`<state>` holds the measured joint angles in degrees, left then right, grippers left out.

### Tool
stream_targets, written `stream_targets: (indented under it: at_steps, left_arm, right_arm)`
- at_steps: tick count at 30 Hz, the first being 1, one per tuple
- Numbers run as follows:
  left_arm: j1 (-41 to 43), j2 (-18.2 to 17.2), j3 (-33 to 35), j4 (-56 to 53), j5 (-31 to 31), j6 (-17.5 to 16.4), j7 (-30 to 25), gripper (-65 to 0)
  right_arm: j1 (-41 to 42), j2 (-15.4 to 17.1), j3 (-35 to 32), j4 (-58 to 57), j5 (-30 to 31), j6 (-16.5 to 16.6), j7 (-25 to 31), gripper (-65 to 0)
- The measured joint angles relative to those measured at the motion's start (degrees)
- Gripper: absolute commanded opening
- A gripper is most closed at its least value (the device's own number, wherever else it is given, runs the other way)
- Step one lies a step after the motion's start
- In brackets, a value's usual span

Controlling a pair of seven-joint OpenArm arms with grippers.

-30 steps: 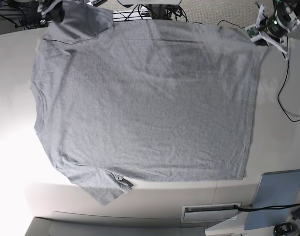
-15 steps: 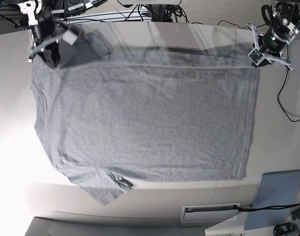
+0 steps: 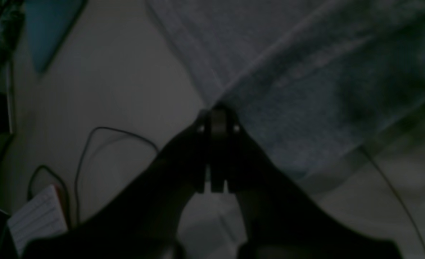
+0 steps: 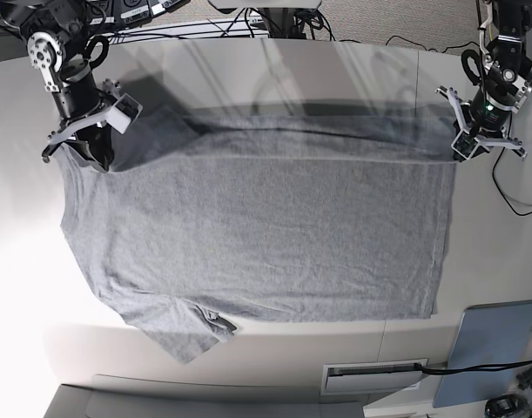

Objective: Fold the T-shirt properly
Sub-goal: 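Lift the shoulder corners and pull them toward the robot, then lay the shoulder edge down and drag the shirt toward the robot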

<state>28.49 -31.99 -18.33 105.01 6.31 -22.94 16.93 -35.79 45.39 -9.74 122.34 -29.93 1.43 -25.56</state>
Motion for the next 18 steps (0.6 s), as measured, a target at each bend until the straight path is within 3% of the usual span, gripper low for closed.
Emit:
stream_targets:
  at_steps: [6,12,18]
  left_arm:
    - [-2.21,-0.15,0.66,-2.89,0.0,-0.17,-0.02,-65.0]
    - [-5.01,0.07,3.96,-5.92,-0.02,0.11,-0.17,-65.0]
    - [-8.55,0.07,5.6,-9.03,0.0,2.82,0.0,-65.0]
  right_arm:
    - [5.53,-0.39,-5.51,-4.79,0.07,-0.07,0.24,-65.0]
    - [12.35,-4.5,-9.86,-10.73,0.07,-0.09,-0.33,-65.0]
    - [17.14,-5.62,-10.4,-15.76,-0.02,-1.42,-1.44,-65.0]
